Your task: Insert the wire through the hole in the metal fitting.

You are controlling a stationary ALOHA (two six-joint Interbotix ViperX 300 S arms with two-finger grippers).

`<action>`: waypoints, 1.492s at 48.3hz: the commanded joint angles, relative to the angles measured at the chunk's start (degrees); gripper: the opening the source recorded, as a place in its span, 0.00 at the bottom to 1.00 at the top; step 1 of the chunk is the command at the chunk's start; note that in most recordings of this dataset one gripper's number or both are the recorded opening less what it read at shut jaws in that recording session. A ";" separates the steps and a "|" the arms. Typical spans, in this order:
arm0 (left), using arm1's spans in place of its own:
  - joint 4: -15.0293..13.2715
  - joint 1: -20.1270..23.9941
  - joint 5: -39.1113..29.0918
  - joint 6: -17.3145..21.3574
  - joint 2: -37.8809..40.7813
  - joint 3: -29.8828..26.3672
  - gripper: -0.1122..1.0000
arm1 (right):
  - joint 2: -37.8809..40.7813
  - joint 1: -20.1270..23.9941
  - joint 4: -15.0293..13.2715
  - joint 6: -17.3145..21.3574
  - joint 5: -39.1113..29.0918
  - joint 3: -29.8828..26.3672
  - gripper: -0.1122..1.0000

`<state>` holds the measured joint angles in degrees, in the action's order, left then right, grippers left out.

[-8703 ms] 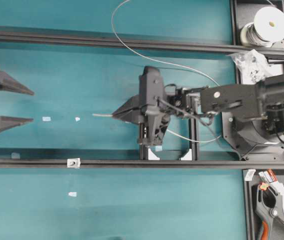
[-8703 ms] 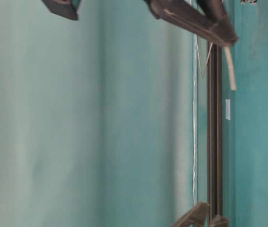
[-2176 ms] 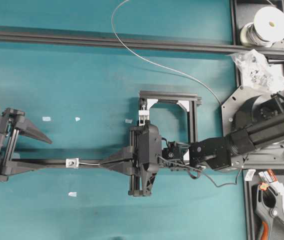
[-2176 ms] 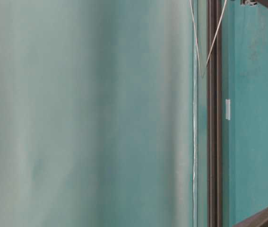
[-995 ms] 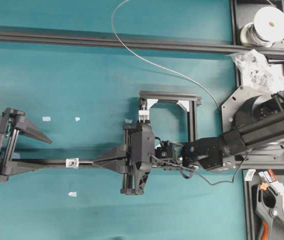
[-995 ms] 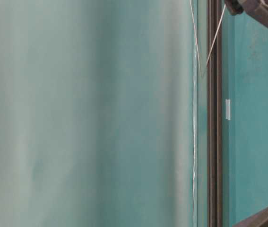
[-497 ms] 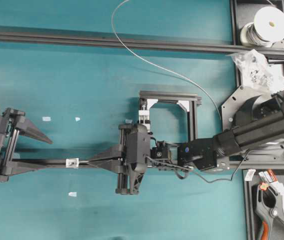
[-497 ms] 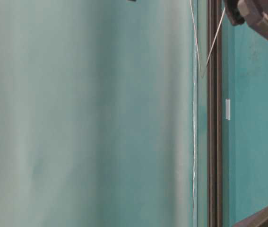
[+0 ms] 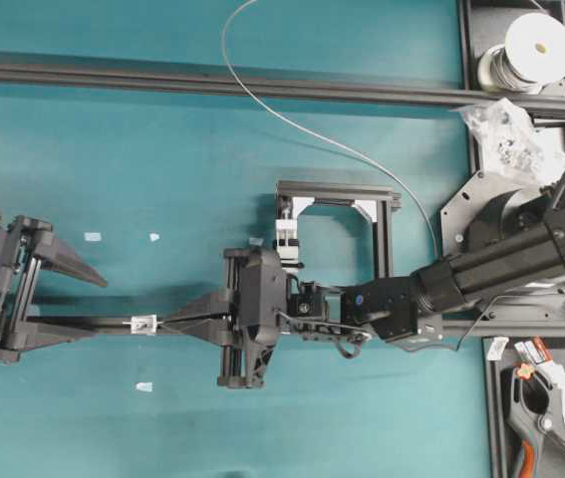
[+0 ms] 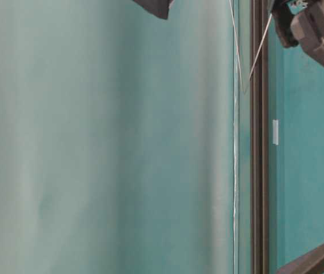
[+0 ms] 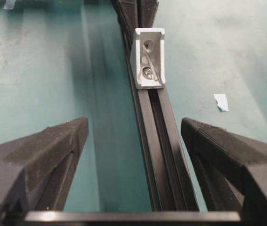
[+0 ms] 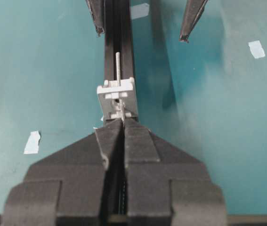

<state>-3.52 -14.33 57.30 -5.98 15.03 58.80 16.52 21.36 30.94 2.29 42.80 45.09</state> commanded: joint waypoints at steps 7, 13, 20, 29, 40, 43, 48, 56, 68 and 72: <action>0.09 -0.18 0.09 0.09 -0.97 -1.32 0.84 | -0.62 -0.79 -0.18 -0.09 0.53 -1.32 0.10; 0.18 -0.18 0.00 0.18 -0.79 -1.49 0.84 | -0.44 -0.88 -0.18 -0.62 0.44 -1.76 0.10; 0.09 -0.18 0.00 0.18 -0.70 -1.58 0.84 | -0.18 -0.88 -0.18 -0.97 0.44 -2.11 0.10; 0.18 -0.09 0.00 0.18 -0.70 -2.29 0.84 | -0.18 -0.88 -0.18 -0.97 0.53 -2.02 0.10; 0.09 0.00 -0.70 0.18 -0.26 -3.43 0.84 | -0.18 -0.79 -0.18 -1.05 0.44 -2.02 0.10; 0.09 0.00 -0.79 0.18 0.18 -3.87 0.84 | -0.18 -0.88 -0.18 -1.05 0.35 -2.11 0.10; 0.09 0.00 -1.67 0.18 1.23 -4.83 0.84 | -0.18 -0.88 -0.18 -1.05 0.35 -2.11 0.10; 0.09 0.09 -2.46 0.18 1.76 -5.98 0.84 | -0.09 -0.88 -0.18 -1.05 0.26 -1.93 0.10; 0.09 0.44 -2.64 0.18 1.85 -6.94 0.84 | -0.09 -0.88 -0.18 -1.05 0.26 -1.67 0.10; 0.09 0.44 -2.81 0.18 1.76 -7.21 0.82 | -0.09 -0.88 -0.18 -1.05 0.26 -1.67 0.10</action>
<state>-3.52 -14.06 54.40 -5.89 17.67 52.47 17.14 21.09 30.76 1.32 42.80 44.03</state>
